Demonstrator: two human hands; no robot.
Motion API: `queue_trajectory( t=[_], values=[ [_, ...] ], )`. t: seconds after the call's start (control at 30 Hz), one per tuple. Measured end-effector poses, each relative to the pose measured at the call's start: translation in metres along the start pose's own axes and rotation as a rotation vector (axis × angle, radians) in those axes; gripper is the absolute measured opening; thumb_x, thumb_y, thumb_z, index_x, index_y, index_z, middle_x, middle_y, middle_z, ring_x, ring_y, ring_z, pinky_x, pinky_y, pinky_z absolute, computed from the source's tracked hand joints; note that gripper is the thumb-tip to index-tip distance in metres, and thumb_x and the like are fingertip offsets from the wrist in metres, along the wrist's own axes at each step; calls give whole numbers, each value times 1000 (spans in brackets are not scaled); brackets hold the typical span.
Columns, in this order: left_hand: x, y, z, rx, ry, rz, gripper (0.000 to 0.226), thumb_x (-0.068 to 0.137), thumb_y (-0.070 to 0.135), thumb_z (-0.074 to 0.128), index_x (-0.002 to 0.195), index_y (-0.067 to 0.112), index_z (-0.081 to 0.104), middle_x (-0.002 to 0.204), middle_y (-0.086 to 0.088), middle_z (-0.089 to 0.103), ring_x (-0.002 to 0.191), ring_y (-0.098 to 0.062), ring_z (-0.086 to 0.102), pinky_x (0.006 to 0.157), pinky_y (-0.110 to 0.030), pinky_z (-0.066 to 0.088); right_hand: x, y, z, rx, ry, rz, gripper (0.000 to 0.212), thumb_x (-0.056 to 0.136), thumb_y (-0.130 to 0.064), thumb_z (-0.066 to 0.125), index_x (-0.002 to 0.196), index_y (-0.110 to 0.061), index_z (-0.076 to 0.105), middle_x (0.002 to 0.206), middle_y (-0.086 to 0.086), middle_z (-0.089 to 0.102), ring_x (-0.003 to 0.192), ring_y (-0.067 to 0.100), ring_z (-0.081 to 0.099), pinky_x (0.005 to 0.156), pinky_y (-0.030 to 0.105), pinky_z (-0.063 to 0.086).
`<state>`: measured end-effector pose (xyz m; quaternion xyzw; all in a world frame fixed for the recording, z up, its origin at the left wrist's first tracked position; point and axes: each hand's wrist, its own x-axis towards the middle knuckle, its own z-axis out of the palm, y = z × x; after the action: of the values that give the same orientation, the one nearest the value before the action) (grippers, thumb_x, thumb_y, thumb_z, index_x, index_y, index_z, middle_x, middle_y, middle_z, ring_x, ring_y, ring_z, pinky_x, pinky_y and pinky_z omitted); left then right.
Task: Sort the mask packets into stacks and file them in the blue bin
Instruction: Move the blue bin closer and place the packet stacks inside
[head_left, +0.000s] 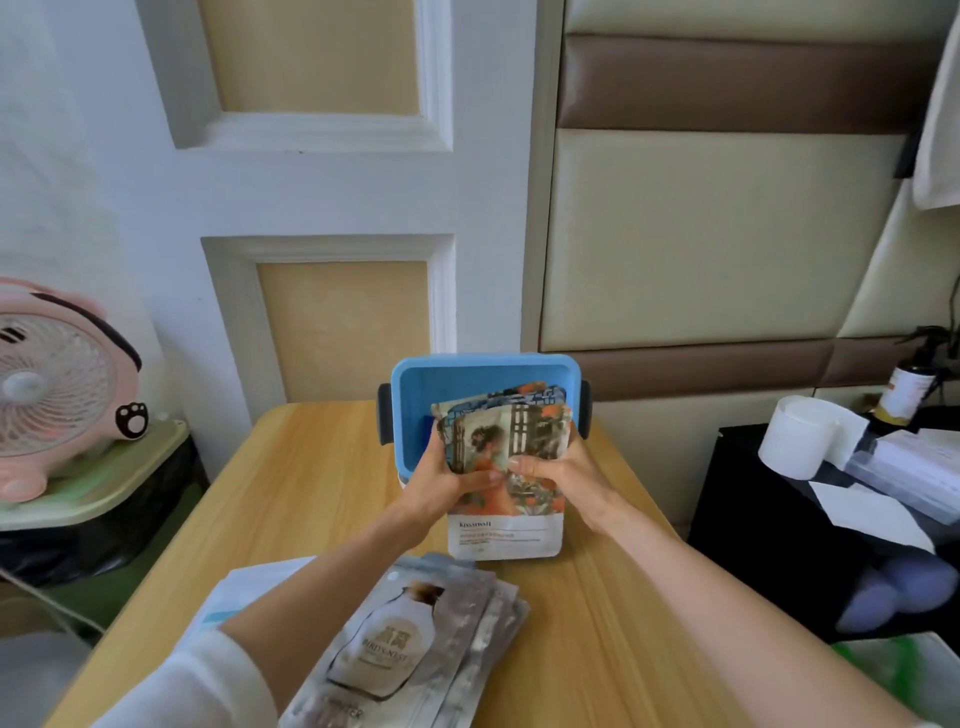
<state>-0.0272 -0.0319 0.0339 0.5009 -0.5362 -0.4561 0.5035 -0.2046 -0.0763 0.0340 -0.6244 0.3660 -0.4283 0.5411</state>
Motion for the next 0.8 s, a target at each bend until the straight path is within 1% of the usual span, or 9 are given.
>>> queue_trajectory(
  t=[0.1, 0.17, 0.33, 0.4, 0.47, 0.57, 0.67, 0.73, 0.8],
  values=[
    [-2, -5, -1, 6, 10, -1, 87, 68, 5, 81, 128, 25, 22, 118, -6, 56, 105, -18, 61, 72, -26, 55, -7, 13, -3, -67, -73, 67, 87, 49, -24, 87, 127, -13, 48, 114, 4, 69, 108, 17, 64, 99, 40, 48],
    [-3, -8, 3, 10, 41, 9, 90, 65, 10, 83, 128, 25, 21, 118, -5, 56, 105, -19, 61, 79, -33, 56, -9, 18, -4, -71, -60, 84, 88, 48, -25, 86, 127, -14, 48, 113, 3, 70, 108, 17, 64, 99, 40, 48],
    [-1, 4, 7, 19, 4, 66, 77, 71, 4, 78, 126, 23, 29, 113, -4, 61, 99, -13, 64, 68, -22, 55, -4, 15, -7, -36, -76, 42, 98, 60, -6, 81, 143, -16, 30, 125, 4, 63, 114, 16, 61, 86, 22, 52],
    [-1, 2, 4, 33, -15, 55, 81, 71, 3, 78, 128, 24, 25, 114, -3, 59, 100, -15, 64, 71, -26, 56, -3, 14, -10, -21, -80, 11, 96, 62, 1, 77, 143, -15, 28, 127, 9, 60, 111, 15, 61, 80, 20, 54],
    [-4, -7, 2, 100, -24, 12, 86, 69, 4, 79, 129, 23, 21, 115, -4, 57, 102, -17, 61, 77, -28, 55, -4, 14, -10, -50, -67, 16, 88, 62, -1, 78, 137, -14, 35, 122, 9, 62, 109, 16, 63, 86, 27, 54],
    [-8, -21, -1, 215, -89, -67, 82, 67, 2, 81, 124, 19, 24, 112, -4, 58, 100, -10, 59, 75, -20, 51, -6, 16, -10, -108, -51, 63, 72, 62, -3, 82, 125, -9, 47, 113, 6, 67, 108, 20, 63, 98, 41, 48],
    [-4, -23, -2, 284, -107, -64, 77, 61, 6, 85, 122, 14, 38, 110, -2, 63, 102, -14, 62, 86, -26, 53, -8, 15, -8, -169, -29, 69, 56, 61, 2, 83, 111, -3, 58, 100, 4, 71, 92, 10, 68, 86, 29, 55],
    [-2, -15, -1, 333, -66, -11, 71, 59, 9, 86, 118, 14, 47, 106, 3, 65, 99, -11, 62, 79, -17, 50, -9, 14, -8, -128, 64, 26, 45, 59, 9, 82, 98, -4, 64, 90, -1, 72, 78, 1, 69, 68, 17, 54],
    [-2, -1, 0, 350, -30, 53, 65, 58, 16, 88, 112, 16, 51, 102, 6, 64, 95, -9, 60, 73, -13, 46, -9, 14, -10, -26, 152, 25, 37, 60, 13, 78, 87, -9, 67, 85, -3, 73, 77, 6, 69, 67, 19, 53]
  ],
)
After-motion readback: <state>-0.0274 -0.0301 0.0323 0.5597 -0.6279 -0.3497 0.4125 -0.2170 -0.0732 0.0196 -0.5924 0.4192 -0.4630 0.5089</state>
